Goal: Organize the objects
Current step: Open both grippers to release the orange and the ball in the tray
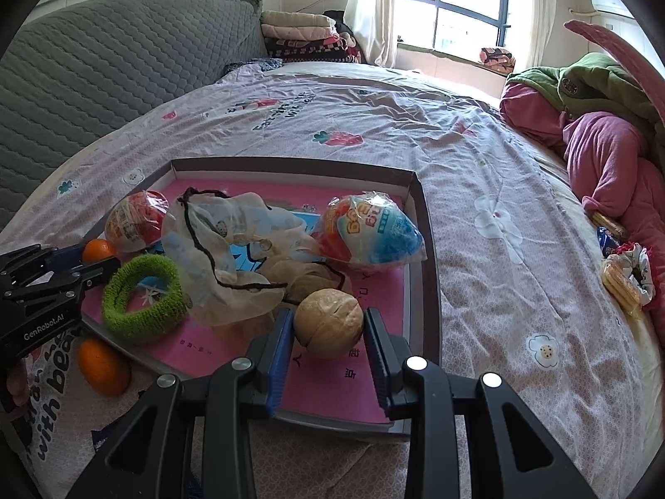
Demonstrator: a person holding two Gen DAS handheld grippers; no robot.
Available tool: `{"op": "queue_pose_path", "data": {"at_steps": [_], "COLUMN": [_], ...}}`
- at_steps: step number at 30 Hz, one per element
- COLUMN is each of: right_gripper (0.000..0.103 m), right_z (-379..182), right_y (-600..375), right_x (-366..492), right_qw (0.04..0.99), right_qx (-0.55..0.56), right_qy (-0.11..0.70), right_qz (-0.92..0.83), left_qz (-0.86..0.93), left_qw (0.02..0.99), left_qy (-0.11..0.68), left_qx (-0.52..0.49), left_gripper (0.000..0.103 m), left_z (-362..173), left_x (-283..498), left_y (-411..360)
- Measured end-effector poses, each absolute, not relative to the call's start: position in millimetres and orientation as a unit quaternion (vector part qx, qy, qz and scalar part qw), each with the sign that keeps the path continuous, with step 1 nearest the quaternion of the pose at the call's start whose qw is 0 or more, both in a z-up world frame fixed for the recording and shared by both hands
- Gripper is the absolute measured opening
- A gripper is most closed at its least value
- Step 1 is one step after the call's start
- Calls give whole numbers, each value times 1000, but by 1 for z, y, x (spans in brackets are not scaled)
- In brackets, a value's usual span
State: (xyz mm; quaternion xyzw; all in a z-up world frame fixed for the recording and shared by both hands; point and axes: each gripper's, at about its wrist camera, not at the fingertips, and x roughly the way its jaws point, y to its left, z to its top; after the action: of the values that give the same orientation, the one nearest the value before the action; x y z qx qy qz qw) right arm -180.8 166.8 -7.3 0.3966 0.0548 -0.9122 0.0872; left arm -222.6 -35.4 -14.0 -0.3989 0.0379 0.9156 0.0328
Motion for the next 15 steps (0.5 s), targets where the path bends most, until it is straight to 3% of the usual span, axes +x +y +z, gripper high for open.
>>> {"op": "queue_pose_path", "data": {"at_steps": [15], "right_gripper": [35], "right_z": [-11], "right_y": [166], "right_x": [-183], "right_qw": [86], "right_qx": [402], "right_qy": [58], "right_qz": [-910], "left_qz": [916], "left_qw": [32], "left_qy": [39], "left_qx": [-399], "left_gripper": [39], "left_z": [-14], "left_x": [-222], "left_y": [-35]}}
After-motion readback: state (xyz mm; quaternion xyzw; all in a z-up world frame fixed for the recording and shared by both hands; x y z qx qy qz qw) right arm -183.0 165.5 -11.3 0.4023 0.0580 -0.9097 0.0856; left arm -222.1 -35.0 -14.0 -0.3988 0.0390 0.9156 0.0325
